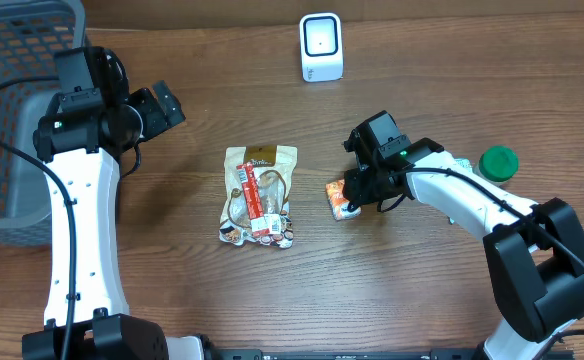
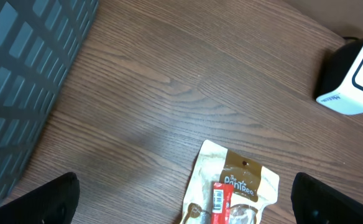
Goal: Scan the item barcode
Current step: 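Lift the orange pack and carry it up toward the scanner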
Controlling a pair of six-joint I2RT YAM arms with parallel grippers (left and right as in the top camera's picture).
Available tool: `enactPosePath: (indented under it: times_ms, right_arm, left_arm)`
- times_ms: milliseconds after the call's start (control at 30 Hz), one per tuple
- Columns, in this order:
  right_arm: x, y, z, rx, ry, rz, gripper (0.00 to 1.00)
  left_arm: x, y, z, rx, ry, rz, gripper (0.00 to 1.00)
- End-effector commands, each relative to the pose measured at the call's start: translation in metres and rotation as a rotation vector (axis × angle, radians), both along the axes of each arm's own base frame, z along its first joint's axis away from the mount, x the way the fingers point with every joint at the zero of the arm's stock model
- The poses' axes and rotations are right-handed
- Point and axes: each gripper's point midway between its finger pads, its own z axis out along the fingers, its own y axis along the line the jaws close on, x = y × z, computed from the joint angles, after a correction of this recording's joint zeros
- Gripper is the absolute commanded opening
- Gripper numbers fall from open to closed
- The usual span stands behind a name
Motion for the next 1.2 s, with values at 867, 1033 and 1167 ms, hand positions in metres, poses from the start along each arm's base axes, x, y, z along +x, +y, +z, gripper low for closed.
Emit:
enactPosePath:
  times_ms: [867,1033,1167]
  right_arm:
    - [0.003,0.018,0.066,0.186,-0.155,0.015,0.04]
    - [0.010,0.014,0.069,0.164,-0.184,-0.001,0.04]
    - [0.025,0.002,0.083,0.068,-0.254,-0.049,0.04]
  left_arm:
    - [-0.001,0.002,0.013,0.019,-0.034,-0.006,1.00]
    - [-0.001,0.002,0.013,0.019,-0.034,-0.006,1.00]
    - [-0.001,0.002,0.013,0.019,-0.034,-0.006,1.00]
